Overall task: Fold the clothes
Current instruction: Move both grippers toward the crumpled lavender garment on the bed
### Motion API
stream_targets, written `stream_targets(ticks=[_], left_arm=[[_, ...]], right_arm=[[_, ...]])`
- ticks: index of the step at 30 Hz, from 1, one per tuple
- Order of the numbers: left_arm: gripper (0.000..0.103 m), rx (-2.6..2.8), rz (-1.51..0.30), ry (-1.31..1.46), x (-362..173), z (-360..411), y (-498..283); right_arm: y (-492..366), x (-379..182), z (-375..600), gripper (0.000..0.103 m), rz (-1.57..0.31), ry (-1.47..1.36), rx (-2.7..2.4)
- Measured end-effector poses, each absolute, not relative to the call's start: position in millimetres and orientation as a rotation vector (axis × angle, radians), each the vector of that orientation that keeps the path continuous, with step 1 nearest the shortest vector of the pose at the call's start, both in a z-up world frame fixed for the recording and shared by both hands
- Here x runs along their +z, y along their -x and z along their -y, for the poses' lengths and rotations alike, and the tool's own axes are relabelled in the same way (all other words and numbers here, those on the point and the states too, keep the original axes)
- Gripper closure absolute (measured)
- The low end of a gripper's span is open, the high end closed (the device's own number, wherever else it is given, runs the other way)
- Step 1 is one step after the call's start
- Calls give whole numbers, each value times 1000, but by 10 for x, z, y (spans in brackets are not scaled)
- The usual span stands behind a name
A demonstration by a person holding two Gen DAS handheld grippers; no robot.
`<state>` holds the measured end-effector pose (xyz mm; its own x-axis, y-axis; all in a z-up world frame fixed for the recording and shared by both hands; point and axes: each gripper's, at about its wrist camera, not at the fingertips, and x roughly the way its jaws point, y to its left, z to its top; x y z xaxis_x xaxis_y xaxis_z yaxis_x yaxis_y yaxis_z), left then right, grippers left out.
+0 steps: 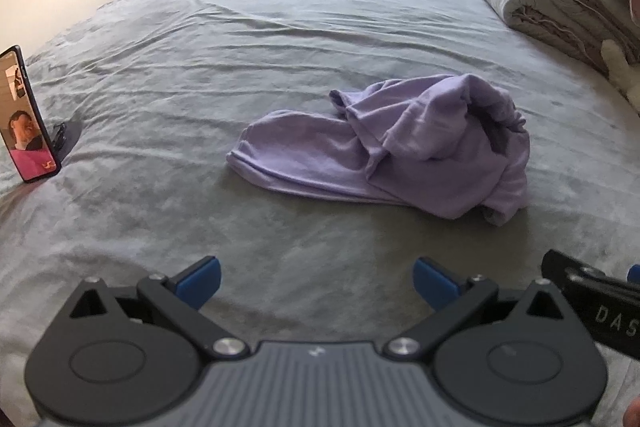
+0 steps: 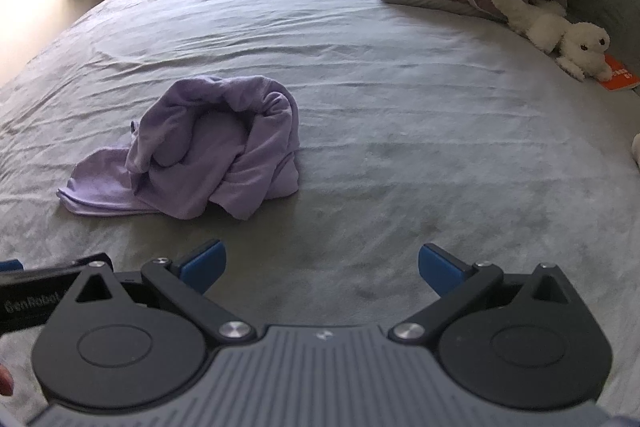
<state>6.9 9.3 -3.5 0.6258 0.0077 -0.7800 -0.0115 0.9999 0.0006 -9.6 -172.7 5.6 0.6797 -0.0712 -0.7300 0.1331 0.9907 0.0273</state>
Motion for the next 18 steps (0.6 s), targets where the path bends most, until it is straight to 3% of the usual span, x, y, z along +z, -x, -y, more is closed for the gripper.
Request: stream_targets(ticks=[18], left_arm=[[1, 3, -918, -28, -98, -36, -113]], right_arm=[[117, 40, 1755, 0, -830, -62, -117]])
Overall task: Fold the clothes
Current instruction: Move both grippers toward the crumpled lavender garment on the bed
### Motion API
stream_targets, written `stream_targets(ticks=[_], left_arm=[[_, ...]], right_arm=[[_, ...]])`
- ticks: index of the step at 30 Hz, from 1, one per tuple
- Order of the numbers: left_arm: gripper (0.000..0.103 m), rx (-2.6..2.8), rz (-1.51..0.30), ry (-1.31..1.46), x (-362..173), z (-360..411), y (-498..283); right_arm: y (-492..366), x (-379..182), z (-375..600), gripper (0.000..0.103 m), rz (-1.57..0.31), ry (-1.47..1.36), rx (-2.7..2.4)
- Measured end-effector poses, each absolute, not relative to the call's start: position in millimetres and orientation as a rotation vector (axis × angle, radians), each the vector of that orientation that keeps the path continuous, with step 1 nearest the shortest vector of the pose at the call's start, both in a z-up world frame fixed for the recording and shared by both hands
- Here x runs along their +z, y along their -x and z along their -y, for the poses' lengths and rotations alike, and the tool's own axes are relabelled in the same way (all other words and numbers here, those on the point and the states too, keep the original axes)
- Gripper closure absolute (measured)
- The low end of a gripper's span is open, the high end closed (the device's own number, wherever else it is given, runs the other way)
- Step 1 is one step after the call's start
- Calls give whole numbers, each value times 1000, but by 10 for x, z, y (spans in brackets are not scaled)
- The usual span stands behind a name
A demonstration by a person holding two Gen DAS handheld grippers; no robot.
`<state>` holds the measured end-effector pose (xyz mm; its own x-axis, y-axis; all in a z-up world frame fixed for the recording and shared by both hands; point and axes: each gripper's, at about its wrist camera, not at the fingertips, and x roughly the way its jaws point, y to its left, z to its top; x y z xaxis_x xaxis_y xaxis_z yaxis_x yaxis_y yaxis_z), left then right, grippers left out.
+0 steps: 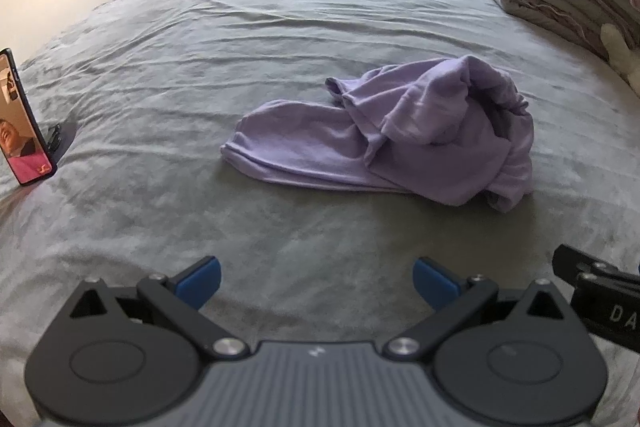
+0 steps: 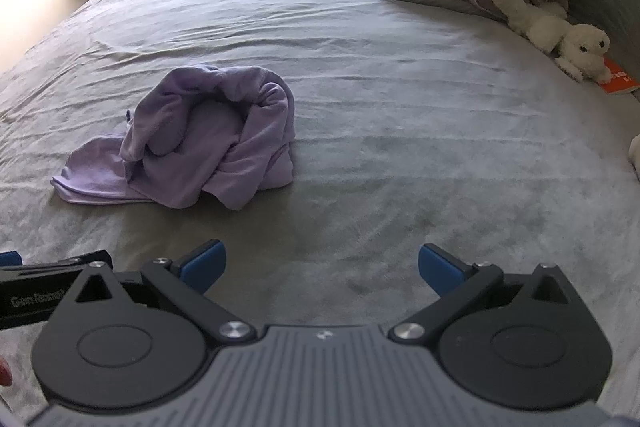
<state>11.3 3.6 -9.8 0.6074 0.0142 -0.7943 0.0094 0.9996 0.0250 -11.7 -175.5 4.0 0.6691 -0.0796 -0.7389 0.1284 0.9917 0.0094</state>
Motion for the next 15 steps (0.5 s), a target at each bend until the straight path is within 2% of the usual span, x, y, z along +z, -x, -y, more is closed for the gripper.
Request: stream_targets(ticks=[15], left_arm=[[0, 17, -935, -31, -127, -52, -141]], right_arm=[[118, 31, 1824, 0, -835, -56, -132]])
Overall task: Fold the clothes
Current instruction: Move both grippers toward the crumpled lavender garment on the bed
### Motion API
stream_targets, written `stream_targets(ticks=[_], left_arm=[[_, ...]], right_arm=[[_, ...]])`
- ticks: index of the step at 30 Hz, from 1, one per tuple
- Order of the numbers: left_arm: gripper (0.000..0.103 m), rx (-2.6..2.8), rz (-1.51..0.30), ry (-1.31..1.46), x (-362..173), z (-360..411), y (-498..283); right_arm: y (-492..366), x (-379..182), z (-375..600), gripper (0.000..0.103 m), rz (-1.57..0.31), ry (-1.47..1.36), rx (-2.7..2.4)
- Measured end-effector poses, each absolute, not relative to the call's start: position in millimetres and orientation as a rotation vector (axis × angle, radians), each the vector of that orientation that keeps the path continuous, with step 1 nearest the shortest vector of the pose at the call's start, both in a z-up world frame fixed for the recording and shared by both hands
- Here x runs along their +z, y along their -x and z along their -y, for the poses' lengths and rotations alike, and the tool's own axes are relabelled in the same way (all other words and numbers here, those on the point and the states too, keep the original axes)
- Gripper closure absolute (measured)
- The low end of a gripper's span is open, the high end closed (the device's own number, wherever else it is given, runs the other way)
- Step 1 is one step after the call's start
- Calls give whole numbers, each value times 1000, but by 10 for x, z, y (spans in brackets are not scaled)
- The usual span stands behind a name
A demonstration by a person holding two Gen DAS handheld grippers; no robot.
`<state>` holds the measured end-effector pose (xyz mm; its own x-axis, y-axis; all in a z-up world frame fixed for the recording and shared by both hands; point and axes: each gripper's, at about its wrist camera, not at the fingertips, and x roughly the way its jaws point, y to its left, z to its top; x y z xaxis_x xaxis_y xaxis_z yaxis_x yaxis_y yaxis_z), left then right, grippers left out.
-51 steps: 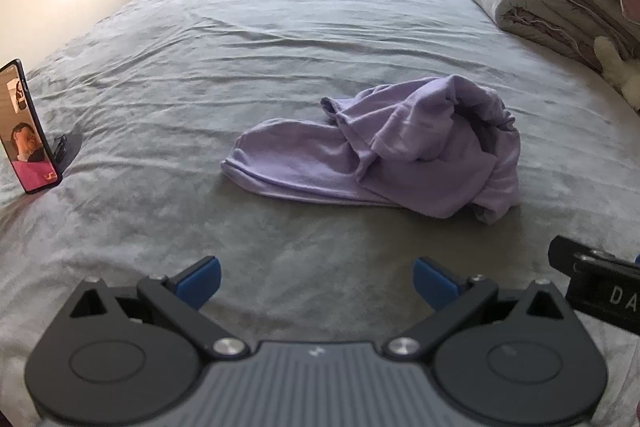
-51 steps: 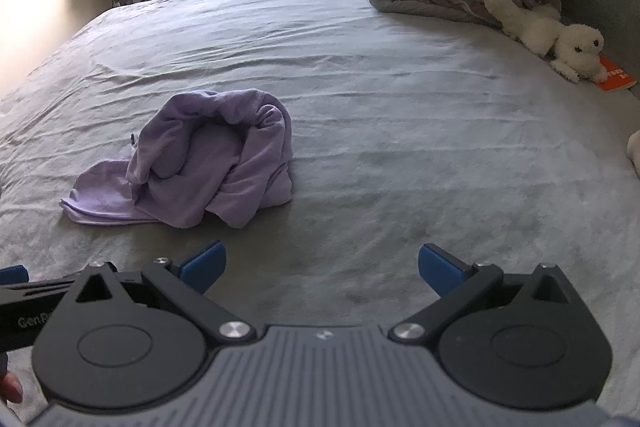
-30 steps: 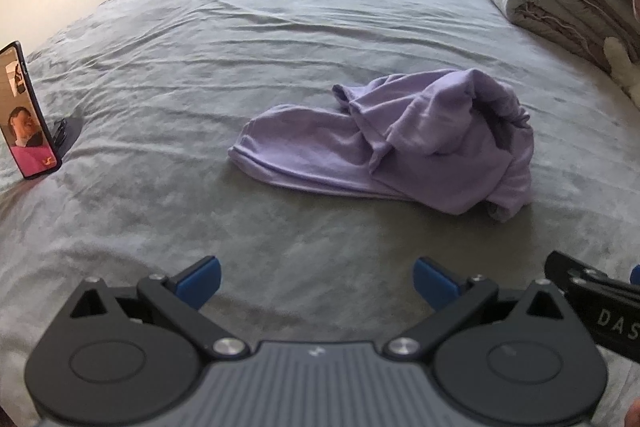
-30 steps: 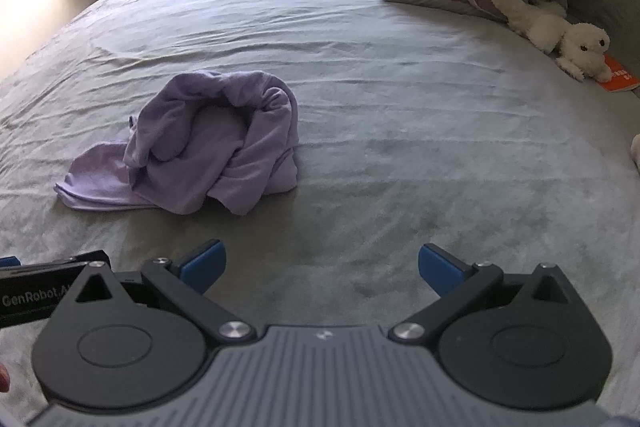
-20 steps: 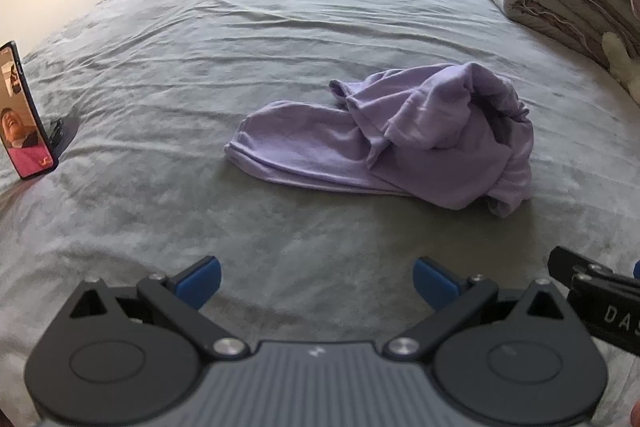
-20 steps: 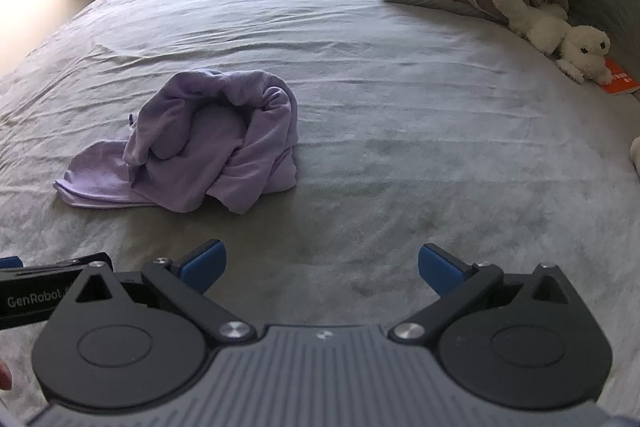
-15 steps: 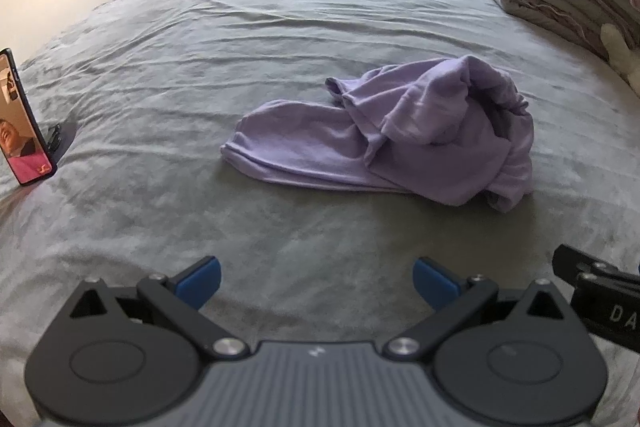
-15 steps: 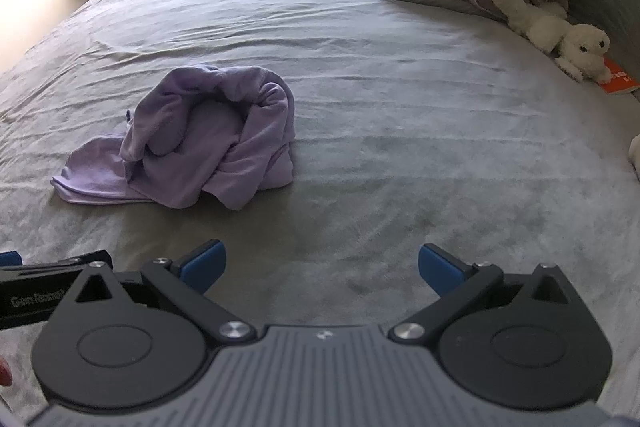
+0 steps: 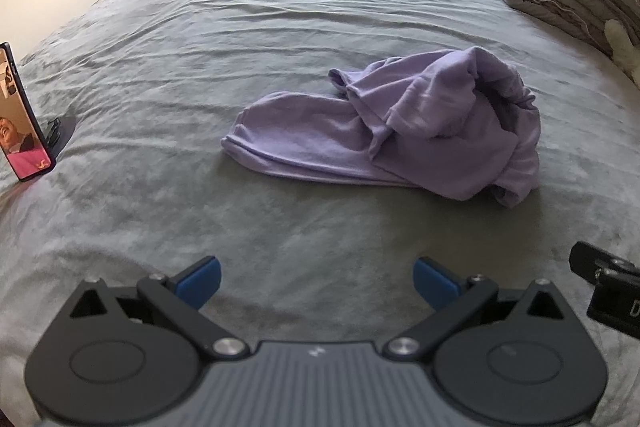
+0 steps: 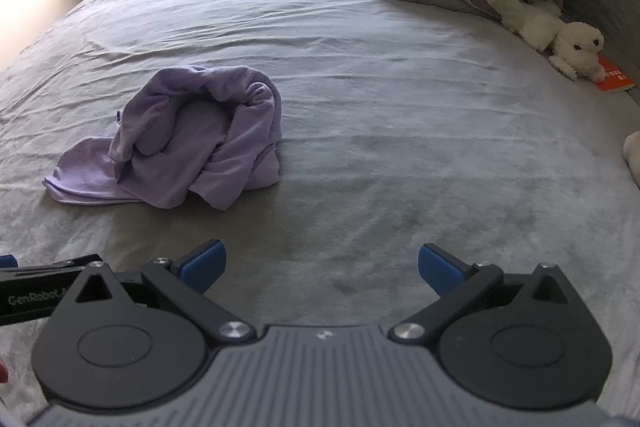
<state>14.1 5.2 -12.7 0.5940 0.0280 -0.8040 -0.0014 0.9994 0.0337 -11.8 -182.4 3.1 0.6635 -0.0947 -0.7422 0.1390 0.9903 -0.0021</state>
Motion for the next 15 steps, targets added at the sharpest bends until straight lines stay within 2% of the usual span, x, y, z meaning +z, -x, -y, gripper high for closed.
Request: stream_targets(ticks=[15], left_arm=[[1, 17, -946, -49, -140, -47, -139]], right_arm=[[95, 1, 1830, 0, -861, -65, -131]])
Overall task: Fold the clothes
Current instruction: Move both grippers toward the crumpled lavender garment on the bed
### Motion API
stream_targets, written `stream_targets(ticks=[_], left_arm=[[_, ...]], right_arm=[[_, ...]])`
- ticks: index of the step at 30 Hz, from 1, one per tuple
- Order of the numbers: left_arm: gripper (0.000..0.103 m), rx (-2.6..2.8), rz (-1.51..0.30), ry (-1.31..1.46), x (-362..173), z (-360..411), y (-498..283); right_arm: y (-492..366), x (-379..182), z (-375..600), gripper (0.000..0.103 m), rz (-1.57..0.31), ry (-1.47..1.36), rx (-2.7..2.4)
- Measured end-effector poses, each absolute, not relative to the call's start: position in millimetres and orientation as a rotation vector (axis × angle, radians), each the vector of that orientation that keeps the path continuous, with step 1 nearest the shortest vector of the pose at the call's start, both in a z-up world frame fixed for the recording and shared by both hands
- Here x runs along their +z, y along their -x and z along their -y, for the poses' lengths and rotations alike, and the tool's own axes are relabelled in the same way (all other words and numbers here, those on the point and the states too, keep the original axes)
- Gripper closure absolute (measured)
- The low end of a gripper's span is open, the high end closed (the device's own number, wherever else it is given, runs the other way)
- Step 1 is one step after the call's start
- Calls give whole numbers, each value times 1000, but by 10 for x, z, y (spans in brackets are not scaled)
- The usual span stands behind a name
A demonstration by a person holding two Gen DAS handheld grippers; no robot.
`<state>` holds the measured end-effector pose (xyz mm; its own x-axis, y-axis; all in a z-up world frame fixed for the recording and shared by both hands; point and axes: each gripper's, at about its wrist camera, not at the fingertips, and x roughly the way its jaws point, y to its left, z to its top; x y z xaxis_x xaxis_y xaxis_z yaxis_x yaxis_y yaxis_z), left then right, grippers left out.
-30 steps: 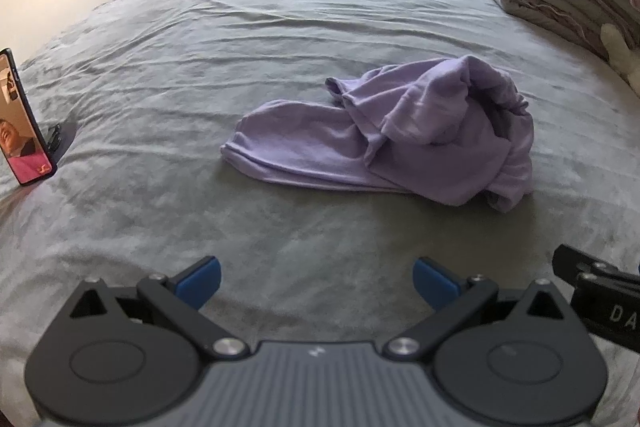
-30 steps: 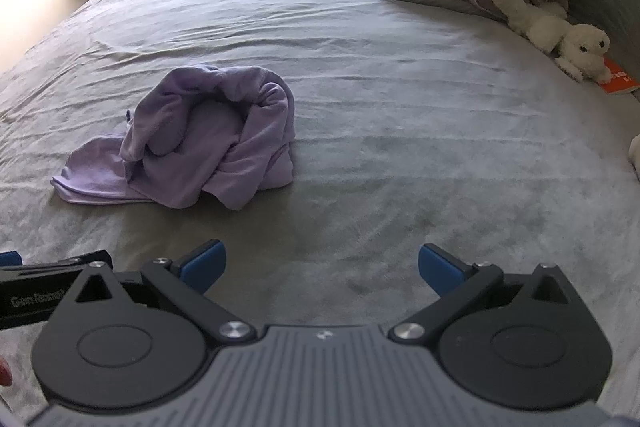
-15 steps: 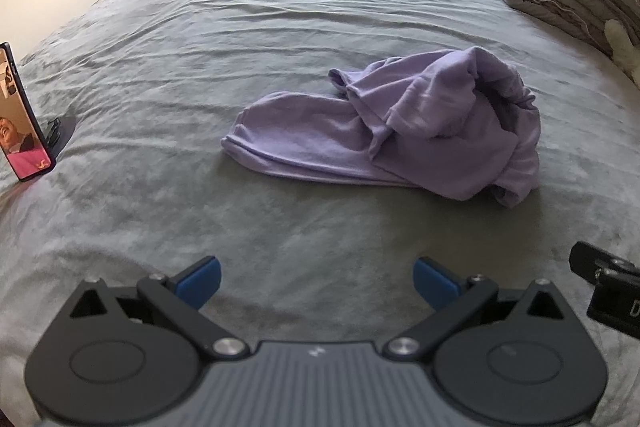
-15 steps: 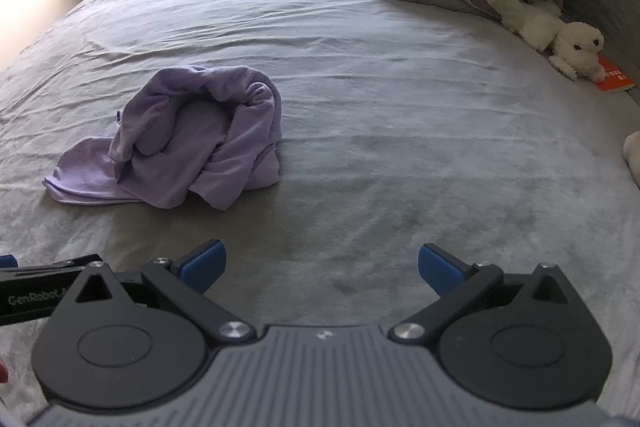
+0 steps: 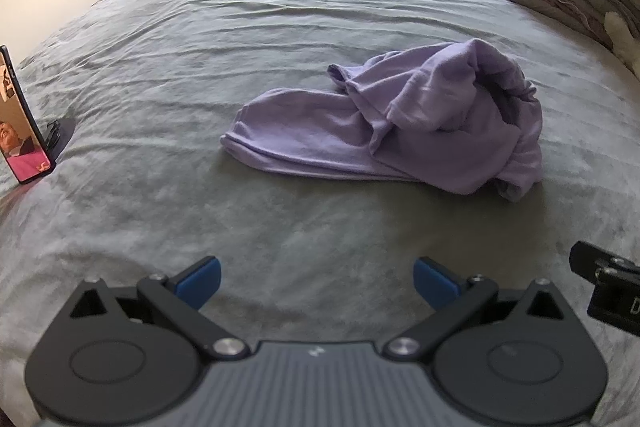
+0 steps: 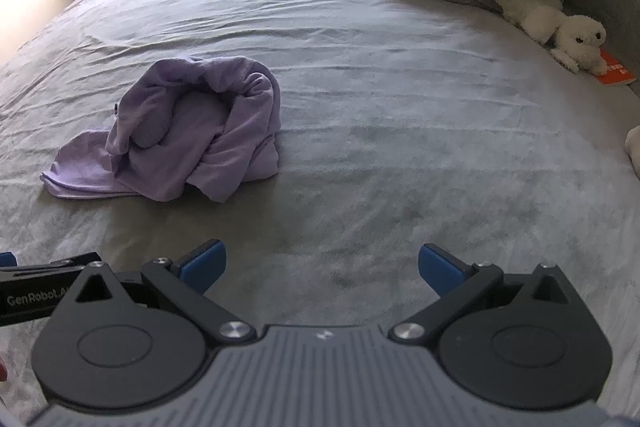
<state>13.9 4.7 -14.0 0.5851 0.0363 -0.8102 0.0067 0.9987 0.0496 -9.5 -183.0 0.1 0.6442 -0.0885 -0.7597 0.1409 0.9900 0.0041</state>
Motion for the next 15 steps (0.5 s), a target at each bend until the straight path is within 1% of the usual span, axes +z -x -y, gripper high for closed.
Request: stream_targets(ticks=[9, 15], left_arm=[[0, 25, -971, -88, -213, -25, -174], [0, 23, -987, -116, -299, -17, -170]], right_arm=[[78, -47, 1822, 0, -886, -55, -128], [-27, -197, 1833, 0, -965, -48, -131]])
